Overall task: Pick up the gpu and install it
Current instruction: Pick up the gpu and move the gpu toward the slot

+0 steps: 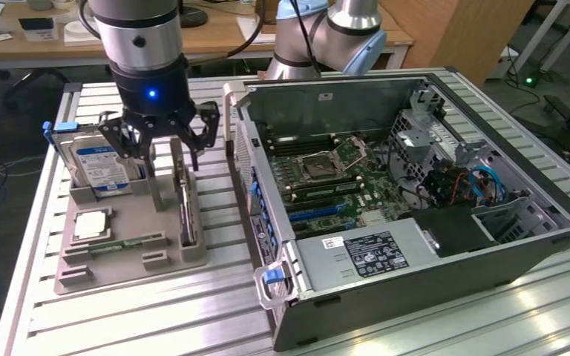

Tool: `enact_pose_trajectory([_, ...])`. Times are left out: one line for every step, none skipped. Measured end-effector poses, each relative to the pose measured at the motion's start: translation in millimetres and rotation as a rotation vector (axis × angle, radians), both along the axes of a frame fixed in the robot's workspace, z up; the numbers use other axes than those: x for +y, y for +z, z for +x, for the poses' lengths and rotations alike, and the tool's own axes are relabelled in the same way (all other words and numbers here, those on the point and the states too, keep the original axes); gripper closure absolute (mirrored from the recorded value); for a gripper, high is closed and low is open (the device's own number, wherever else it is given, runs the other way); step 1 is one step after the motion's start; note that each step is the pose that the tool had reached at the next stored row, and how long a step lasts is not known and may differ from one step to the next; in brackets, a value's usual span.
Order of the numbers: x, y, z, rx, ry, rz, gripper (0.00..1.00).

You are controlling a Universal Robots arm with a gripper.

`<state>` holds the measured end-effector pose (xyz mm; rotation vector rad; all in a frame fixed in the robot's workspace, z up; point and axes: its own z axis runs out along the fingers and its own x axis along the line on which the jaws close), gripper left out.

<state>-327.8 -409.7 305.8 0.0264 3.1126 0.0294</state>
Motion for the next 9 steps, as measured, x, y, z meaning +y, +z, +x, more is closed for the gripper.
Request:
enact_pose_trajectory([0.0,-0.7,0.0,-0.0004,0.0,-0.0001,0.35])
enact_pose_trajectory([-0.1,-1.5,-0.1,-0.0008,-0.001,-0.0001,0.35])
enact_pose_trajectory([-0.2,-2.6,-0.1,-0.0011,-0.001,0.0,0.35])
enact_pose_trajectory([-0.2,-3.8,-0.1,-0.0012,-0.001,0.0,0.35])
enact_pose_trajectory([-0.2,-5.1,-0.1,-0.0015,-0.001,0.0,0.35])
enact_pose_trajectory([-0.2,-6.3,-0.1,-0.0015,-0.002,0.0,0.35])
enact_pose_trajectory([-0.2,-7.1,0.0,-0.0014,-0.002,0.0,0.35])
enact_pose_trajectory([-0.2,-7.6,0.0,-0.0014,-0.002,0.0,0.35])
enact_pose_trajectory([-0.2,-8.1,-0.1,-0.0014,-0.003,0.0,0.35])
